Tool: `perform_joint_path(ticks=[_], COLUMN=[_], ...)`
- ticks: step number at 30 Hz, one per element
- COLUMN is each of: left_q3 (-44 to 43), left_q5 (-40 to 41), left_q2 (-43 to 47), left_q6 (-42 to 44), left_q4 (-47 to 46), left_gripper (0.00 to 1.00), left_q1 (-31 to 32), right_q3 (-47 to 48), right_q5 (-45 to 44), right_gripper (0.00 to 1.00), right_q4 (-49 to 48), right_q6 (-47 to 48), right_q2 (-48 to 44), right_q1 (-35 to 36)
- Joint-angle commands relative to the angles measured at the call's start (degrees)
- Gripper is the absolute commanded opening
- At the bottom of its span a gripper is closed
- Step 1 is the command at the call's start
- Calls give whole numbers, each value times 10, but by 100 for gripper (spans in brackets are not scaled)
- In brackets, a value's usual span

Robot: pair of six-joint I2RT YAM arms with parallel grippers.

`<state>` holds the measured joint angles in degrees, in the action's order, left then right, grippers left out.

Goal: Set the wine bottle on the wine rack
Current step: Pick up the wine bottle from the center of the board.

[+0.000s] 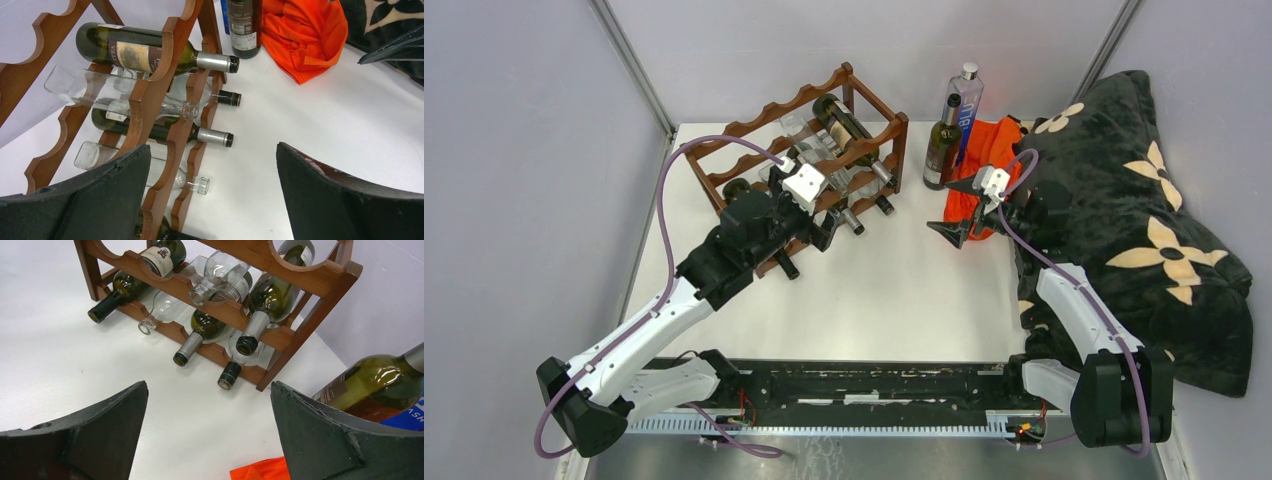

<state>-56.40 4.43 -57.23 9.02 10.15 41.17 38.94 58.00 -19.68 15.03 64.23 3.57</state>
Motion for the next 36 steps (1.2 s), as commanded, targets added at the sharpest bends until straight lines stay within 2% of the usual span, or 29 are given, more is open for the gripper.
perform_joint_path(ticks=[1,36], left_q3=[-7,-7], left_q5=[8,8], left_q2=[7,12], left_q6=[23,25], left_q4=[-24,-22], left_gripper=[100,100], left_q1=[-3,-3], right_q3=[-4,-19], right_q5=[8,-5], right_gripper=[98,98], right_q4=[-34,-55], right_q6=[-3,-8], right_q2=[-5,-9], right_q1=[-4,-6])
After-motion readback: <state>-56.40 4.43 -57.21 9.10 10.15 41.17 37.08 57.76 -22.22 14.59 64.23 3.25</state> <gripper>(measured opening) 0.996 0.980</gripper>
